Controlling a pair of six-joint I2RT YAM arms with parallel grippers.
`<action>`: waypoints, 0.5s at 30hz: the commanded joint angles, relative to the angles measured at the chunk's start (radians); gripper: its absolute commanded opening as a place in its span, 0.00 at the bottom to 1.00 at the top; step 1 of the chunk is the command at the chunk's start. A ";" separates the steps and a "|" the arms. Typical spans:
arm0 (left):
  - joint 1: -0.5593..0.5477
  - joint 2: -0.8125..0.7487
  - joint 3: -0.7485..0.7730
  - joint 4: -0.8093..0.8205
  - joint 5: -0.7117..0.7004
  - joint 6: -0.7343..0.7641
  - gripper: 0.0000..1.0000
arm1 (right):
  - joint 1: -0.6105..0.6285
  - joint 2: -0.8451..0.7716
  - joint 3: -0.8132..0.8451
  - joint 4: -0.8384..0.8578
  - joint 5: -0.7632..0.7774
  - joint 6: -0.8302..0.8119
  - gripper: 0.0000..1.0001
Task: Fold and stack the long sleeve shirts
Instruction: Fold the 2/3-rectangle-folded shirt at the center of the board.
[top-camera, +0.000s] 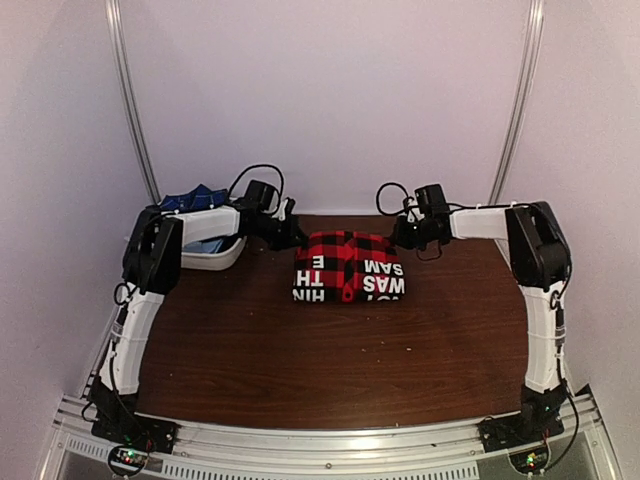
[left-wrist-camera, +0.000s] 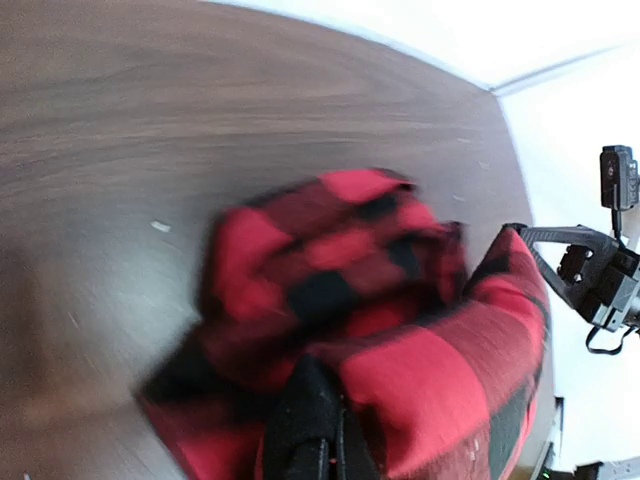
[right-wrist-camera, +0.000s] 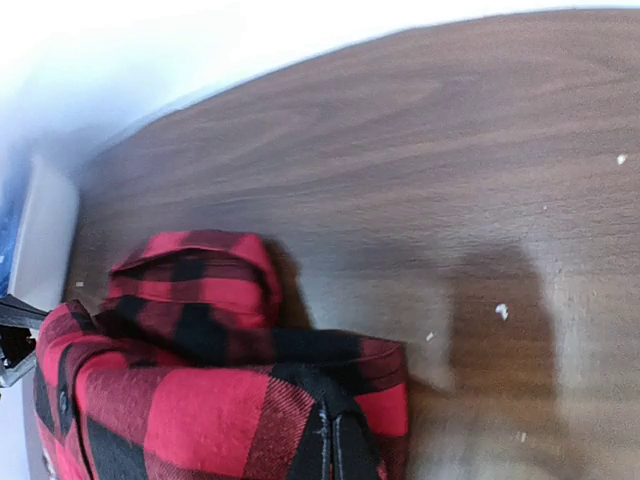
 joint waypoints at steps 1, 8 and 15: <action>0.006 0.129 0.081 0.031 0.063 -0.031 0.00 | -0.011 0.182 0.160 -0.055 -0.022 0.003 0.00; -0.020 -0.074 -0.307 0.233 0.031 -0.063 0.00 | 0.025 0.022 -0.143 -0.007 0.024 -0.029 0.00; -0.104 -0.394 -0.721 0.363 -0.036 -0.074 0.00 | 0.097 -0.462 -0.667 0.120 0.140 0.043 0.00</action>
